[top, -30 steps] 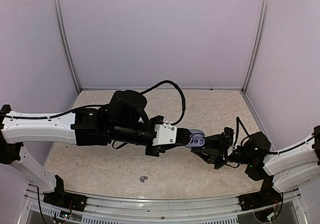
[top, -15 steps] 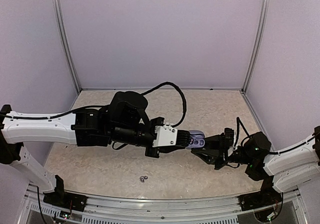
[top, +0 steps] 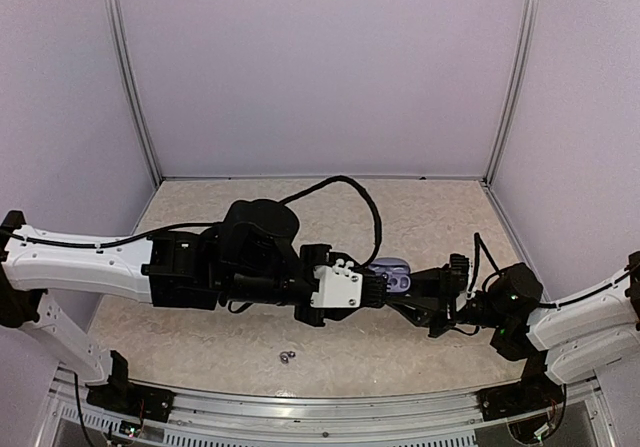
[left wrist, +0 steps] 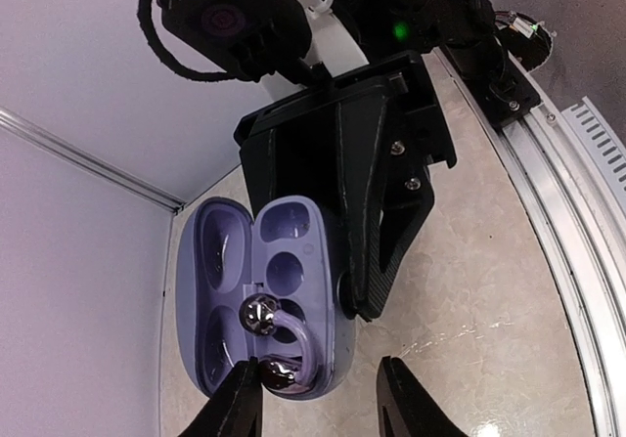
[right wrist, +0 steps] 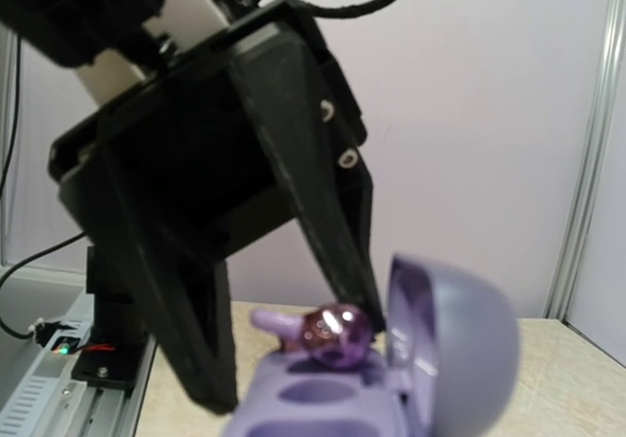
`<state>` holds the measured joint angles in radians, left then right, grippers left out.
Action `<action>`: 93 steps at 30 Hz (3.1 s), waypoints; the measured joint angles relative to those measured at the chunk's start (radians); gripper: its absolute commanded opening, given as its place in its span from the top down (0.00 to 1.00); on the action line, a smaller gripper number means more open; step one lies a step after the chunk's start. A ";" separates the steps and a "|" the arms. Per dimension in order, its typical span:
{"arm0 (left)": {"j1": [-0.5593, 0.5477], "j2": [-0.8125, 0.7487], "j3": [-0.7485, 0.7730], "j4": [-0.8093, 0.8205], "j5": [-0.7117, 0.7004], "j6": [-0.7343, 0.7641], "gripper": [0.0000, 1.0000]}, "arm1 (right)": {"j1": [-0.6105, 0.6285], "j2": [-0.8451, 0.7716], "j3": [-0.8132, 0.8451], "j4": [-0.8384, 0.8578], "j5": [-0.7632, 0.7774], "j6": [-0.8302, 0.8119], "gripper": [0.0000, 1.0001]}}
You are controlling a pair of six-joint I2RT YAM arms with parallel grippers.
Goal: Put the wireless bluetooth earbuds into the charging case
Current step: Adjust the left earbud in the left side groove of the charging case, then pick up the right earbud from the center of the board.
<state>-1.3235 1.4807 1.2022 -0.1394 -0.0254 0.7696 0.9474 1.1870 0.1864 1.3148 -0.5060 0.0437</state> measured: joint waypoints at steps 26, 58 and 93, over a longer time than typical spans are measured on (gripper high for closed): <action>-0.039 -0.001 -0.002 0.038 -0.058 0.080 0.55 | 0.002 0.012 0.006 0.005 -0.014 0.015 1.00; -0.039 0.033 0.046 -0.026 -0.031 0.129 0.74 | 0.002 0.041 0.014 0.006 -0.052 0.033 1.00; 0.079 0.018 0.046 -0.018 0.286 -0.009 0.86 | 0.002 0.001 0.014 -0.039 -0.080 0.025 1.00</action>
<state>-1.2442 1.4986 1.2484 -0.1577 0.2607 0.7609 0.9489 1.1881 0.2005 1.2762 -0.5865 0.0689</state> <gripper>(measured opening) 0.150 0.270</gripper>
